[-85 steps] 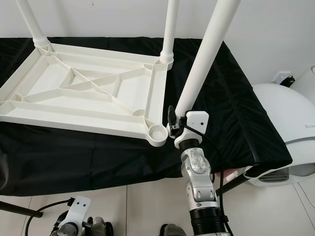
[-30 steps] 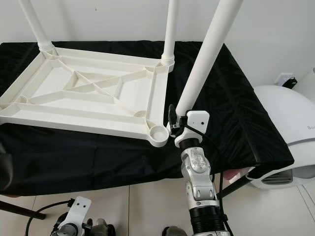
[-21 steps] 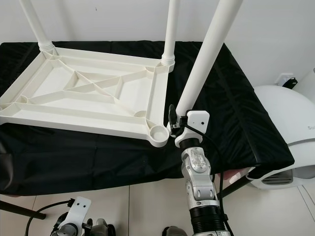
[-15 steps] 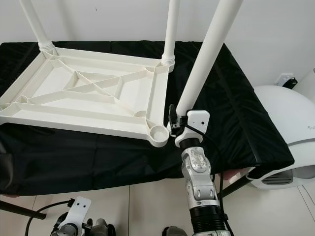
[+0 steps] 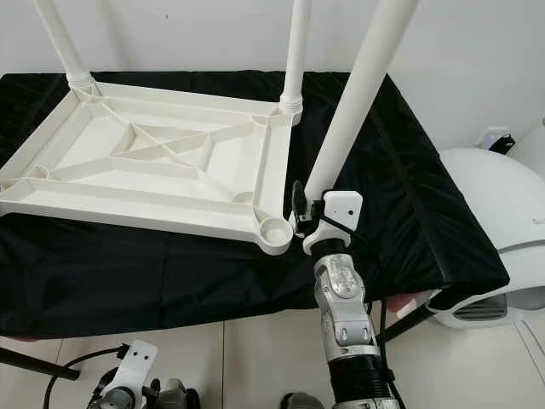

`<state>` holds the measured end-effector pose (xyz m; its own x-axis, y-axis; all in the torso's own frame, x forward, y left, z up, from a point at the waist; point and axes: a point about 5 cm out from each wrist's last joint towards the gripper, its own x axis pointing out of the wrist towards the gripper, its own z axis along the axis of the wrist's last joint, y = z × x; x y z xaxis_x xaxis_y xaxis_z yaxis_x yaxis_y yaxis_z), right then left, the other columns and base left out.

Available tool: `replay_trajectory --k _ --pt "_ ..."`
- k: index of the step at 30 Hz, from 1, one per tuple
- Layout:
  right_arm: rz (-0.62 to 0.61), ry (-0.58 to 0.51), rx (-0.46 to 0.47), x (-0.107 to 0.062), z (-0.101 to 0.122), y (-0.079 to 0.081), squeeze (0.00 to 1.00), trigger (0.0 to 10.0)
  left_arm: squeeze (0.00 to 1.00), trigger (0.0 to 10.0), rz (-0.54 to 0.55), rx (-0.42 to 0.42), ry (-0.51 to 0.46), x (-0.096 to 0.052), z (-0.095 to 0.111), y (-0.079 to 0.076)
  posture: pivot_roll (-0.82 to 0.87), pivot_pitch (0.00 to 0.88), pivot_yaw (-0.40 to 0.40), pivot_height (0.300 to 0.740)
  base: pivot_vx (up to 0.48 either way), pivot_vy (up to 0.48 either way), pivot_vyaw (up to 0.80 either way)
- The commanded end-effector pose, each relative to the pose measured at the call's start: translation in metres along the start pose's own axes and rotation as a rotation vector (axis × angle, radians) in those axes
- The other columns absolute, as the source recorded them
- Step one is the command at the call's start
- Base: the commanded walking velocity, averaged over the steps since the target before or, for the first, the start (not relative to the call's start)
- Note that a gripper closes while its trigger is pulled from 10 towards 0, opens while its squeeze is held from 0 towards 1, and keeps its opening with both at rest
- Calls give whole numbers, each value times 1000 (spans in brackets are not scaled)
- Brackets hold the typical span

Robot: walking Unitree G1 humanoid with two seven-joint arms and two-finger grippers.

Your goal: Building children table

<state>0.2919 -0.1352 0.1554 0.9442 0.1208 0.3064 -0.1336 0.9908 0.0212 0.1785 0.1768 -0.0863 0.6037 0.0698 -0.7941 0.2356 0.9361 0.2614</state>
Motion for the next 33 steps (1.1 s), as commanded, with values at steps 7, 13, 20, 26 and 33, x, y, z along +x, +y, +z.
replay_trajectory --k 7,13,20,26,33 --pt "-1 -24 -3 0 4 -1 0 10000 0 10000 -79 -9 47 -3 -13 -10 52 92 15 740 0 0 0" --pt "0 -23 -2 1 4 -1 0 10000 0 10000 -78 -11 49 -3 -14 -10 56 93 14 740 0 0 0" --pt "4 -24 -2 2 4 0 0 10000 0 10000 -77 -11 50 -3 -14 -9 57 89 12 740 0 0 0" --pt "7 -27 -2 2 5 0 0 10000 0 10000 -78 -7 50 -3 -14 -9 53 85 12 740 0 0 0" --pt "6 -27 -4 1 5 0 0 10000 0 10000 -80 -1 49 -3 -15 -9 50 82 14 740 0 0 0"
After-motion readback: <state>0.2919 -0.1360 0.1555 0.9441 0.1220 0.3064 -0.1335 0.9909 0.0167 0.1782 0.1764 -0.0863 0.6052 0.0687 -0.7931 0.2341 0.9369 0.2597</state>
